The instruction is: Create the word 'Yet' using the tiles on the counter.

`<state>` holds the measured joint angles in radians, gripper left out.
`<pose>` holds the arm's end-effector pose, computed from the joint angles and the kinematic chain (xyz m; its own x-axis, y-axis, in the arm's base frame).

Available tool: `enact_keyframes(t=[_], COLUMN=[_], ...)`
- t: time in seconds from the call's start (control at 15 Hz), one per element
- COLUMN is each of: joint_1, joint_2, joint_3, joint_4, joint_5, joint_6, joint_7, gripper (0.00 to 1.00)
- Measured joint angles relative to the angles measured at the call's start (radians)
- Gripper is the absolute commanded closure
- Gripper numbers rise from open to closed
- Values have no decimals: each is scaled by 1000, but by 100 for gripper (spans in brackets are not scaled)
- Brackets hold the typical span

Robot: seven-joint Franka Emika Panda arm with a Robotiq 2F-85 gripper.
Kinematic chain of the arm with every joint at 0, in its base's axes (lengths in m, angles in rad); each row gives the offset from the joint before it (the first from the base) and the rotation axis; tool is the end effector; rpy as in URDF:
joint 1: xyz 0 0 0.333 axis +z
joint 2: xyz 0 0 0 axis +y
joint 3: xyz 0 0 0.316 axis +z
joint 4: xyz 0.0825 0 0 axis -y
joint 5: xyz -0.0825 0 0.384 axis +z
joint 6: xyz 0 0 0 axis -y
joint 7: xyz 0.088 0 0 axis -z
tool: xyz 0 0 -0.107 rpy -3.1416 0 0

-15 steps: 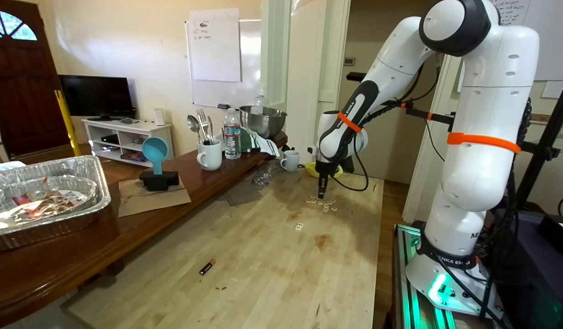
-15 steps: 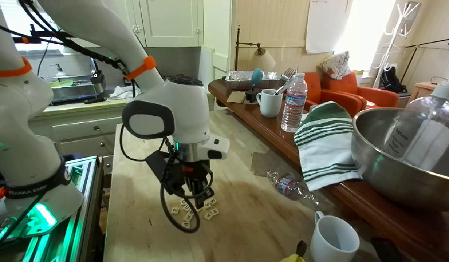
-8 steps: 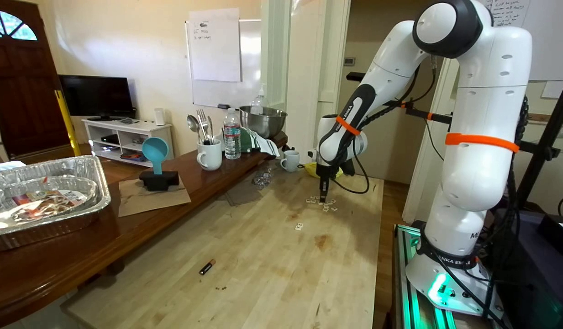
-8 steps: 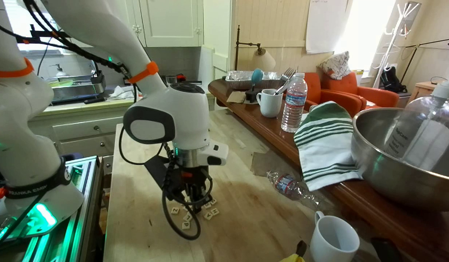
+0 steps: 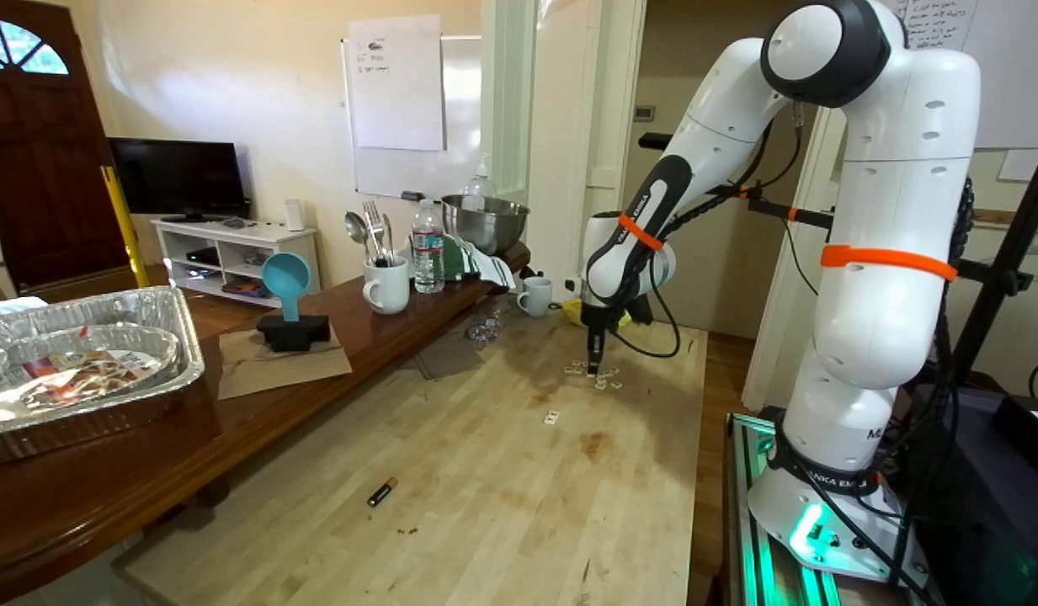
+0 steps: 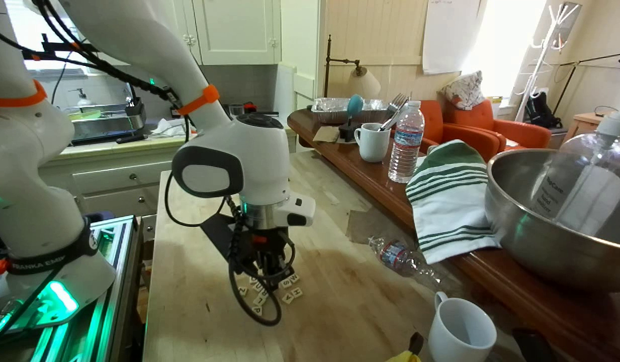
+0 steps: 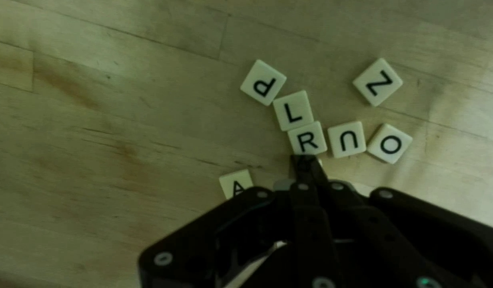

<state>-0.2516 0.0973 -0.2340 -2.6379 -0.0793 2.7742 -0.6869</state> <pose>0.3833 -0.2008 0.2169 0.9621 0.2726 -0.0042 0.2723 -0.9599 0.0663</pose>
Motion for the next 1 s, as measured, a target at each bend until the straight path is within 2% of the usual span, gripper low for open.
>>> enact_keyframes(t=[1.0], joint_1=[2], joint_2=[-3], joint_3=[28], joint_4=[-4], joint_5=[1], joint_6=[0], joint_7=[9], gripper=[100])
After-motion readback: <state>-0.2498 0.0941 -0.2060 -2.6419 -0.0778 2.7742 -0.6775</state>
